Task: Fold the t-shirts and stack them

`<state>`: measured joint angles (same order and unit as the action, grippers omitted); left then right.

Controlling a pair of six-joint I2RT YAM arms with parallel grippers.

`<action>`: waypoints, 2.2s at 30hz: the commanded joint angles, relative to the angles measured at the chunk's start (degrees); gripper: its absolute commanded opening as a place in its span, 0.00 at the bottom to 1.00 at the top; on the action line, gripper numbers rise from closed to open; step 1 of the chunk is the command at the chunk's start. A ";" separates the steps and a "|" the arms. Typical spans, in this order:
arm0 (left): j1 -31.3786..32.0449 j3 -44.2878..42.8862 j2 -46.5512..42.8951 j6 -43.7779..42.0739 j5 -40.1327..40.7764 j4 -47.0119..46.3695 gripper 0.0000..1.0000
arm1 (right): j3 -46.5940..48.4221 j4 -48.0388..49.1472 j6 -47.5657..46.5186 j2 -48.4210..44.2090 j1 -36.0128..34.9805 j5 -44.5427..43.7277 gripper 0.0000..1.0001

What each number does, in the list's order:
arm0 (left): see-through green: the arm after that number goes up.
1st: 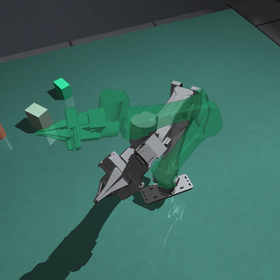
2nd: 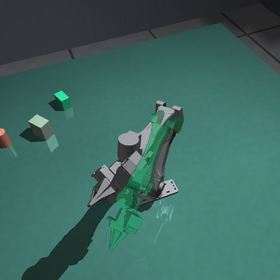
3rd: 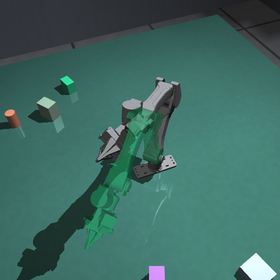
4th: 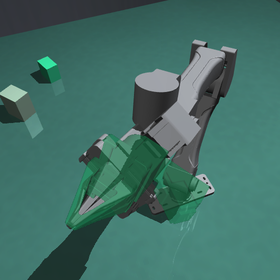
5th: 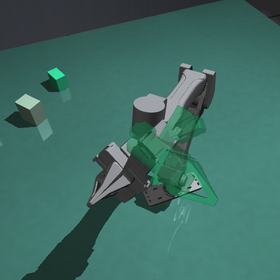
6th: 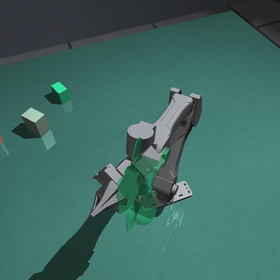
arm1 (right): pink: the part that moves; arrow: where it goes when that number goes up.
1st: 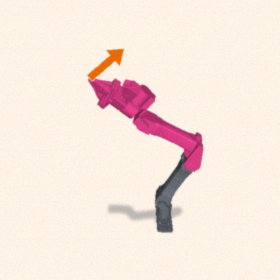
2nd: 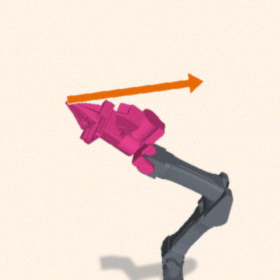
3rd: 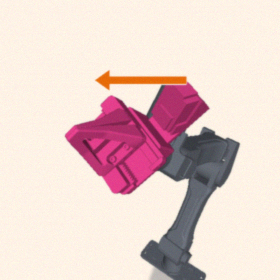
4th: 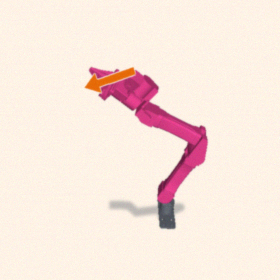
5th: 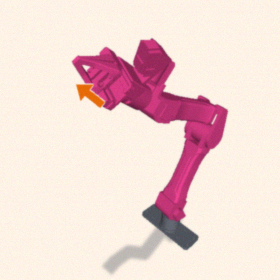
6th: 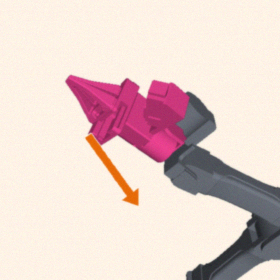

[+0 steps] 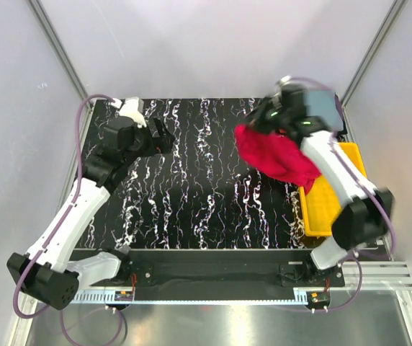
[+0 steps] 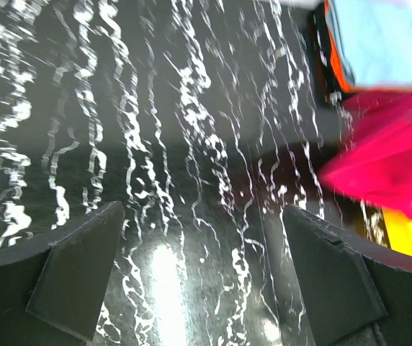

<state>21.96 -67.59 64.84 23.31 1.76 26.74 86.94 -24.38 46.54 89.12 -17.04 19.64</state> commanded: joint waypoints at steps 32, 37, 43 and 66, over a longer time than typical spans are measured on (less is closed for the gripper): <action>-2.27 4.84 -4.99 5.25 -8.26 0.15 0.99 | 65.13 -26.25 -26.25 9.74 2.54 -20.98 0.00; -2.53 4.23 -5.95 3.86 -8.62 0.33 0.99 | 70.05 -14.41 -15.64 10.47 2.54 -3.76 0.00; -2.80 2.38 -10.08 2.18 -5.63 2.09 0.99 | 55.10 8.01 -0.16 4.92 2.45 10.32 0.00; -2.88 12.57 -5.89 5.08 -17.30 -0.45 0.99 | -17.22 5.77 -5.42 1.23 -1.42 -12.67 0.56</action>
<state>19.22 -56.75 54.87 26.72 -8.62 29.65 71.94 -17.39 43.16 94.80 -19.66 17.28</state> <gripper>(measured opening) 0.985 0.548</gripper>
